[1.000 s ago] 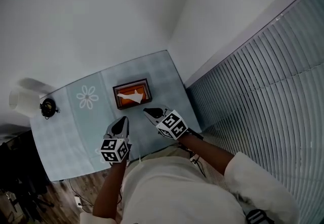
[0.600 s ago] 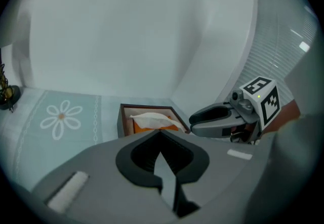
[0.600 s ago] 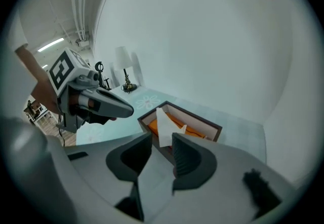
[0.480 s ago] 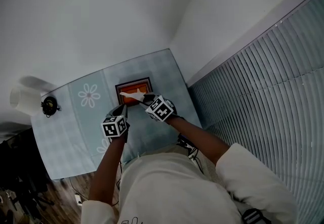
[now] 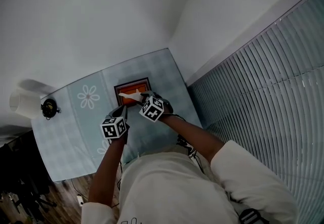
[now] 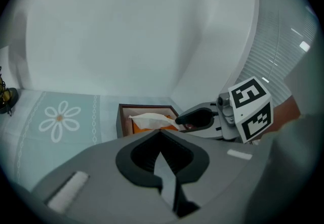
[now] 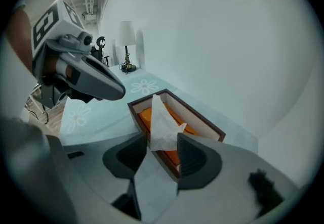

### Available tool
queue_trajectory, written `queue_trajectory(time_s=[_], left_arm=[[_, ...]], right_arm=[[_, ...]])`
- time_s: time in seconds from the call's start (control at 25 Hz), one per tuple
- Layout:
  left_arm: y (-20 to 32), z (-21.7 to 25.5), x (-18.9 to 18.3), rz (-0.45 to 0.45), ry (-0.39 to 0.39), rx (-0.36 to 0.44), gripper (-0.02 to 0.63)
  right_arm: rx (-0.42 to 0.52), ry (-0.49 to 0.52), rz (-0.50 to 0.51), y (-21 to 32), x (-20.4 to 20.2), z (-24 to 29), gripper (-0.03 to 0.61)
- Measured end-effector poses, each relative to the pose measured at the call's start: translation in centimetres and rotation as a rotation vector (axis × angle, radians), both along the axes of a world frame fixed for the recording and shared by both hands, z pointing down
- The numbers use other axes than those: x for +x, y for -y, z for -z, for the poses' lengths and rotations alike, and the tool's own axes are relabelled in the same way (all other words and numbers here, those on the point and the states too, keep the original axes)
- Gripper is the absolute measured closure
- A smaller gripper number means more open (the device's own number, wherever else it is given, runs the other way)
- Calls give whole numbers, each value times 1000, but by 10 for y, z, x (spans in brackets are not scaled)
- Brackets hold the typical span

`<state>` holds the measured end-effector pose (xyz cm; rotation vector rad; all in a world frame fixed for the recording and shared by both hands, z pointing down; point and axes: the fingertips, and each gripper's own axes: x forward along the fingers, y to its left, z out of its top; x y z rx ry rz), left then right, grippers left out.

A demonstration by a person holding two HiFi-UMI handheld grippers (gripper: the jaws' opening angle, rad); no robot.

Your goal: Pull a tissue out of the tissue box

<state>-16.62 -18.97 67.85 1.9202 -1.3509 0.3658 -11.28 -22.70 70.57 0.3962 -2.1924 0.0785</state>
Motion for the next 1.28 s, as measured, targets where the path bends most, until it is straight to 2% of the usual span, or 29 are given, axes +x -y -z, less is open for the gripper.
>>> queue_trajectory(time_s=[0.04,0.08,0.12,0.44,0.6,0.84,1.12,1.28], left_arm=[[-1,-1,-1,2,1,-3,606],[-2,-1,-2,6,0,-7,606],[-2,-2,-3,11,-2,-10,606],[-4,-1,-6,28,2,-8,606],[-8,4,-3,-17,86,20,606],[-18,35,-5,-44,170,94,606],[-30,67,-1,12,157,174,606],[-42,87,9,10,140,219,606]], right_arm=[[14,-15,-7,3,1,-2,391],[29,-24,-21,6,2,-3,491],[40,-27,-36,9,4,-3,565],[30,12,-61,7,2,8,565],[21,57,-86,-1,8,23,565],[3,147,-118,-23,19,59,565],[23,271,-168,-40,36,105,565],[-8,334,-224,-55,47,126,565]])
